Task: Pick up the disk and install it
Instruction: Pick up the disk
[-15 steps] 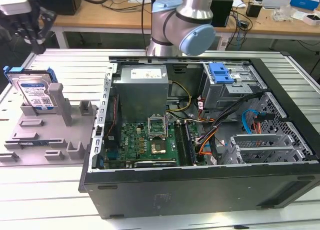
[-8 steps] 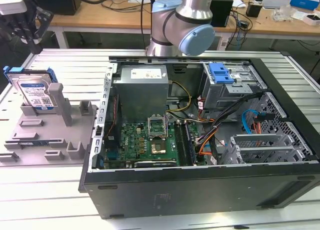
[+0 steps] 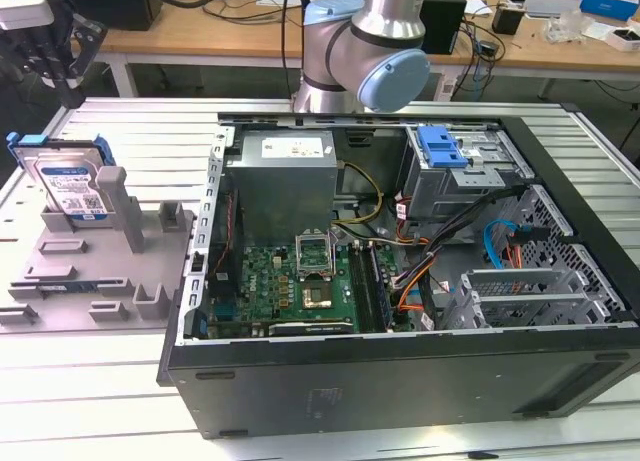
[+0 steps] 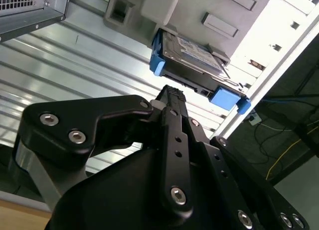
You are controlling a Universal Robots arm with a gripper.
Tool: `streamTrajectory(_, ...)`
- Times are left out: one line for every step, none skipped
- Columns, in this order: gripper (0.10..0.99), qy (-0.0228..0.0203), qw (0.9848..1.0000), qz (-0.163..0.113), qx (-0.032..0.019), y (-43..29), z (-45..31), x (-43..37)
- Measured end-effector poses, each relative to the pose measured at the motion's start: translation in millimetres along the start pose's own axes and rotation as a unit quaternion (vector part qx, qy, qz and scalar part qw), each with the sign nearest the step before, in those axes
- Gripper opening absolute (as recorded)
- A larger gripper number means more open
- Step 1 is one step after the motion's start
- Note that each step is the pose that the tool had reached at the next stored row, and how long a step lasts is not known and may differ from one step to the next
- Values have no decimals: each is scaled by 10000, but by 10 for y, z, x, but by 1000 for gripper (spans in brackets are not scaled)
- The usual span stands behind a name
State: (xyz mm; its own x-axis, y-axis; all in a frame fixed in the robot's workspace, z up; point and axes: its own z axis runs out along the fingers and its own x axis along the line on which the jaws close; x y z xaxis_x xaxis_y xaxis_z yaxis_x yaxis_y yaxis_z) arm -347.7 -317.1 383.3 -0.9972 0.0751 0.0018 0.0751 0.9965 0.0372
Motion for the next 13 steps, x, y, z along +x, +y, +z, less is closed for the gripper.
streamTrajectory(106,9,10000,-1,2,0,4,0)
streamTrajectory(106,11,10000,-22,2,0,8,1)
streamTrajectory(106,15,10000,-97,3,0,10,1)
streamTrajectory(106,18,9998,-195,3,-1,14,1)
streamTrajectory(106,25,9993,-380,3,-1,19,1)
streamTrajectory(106,28,9989,-464,4,-1,21,1)
streamTrajectory(106,32,9984,-557,4,-1,22,1)
streamTrajectory(106,37,9976,-687,4,-1,24,1)
streamTrajectory(106,40,9970,-771,4,-2,25,1)
streamTrajectory(106,45,9958,-918,5,-2,27,1)
streamTrajectory(106,47,9949,-1008,5,-2,28,1)
streamTrajectory(106,54,9931,-1170,5,-2,29,1)
streamTrajectory(106,59,9916,-1294,6,-2,30,1)
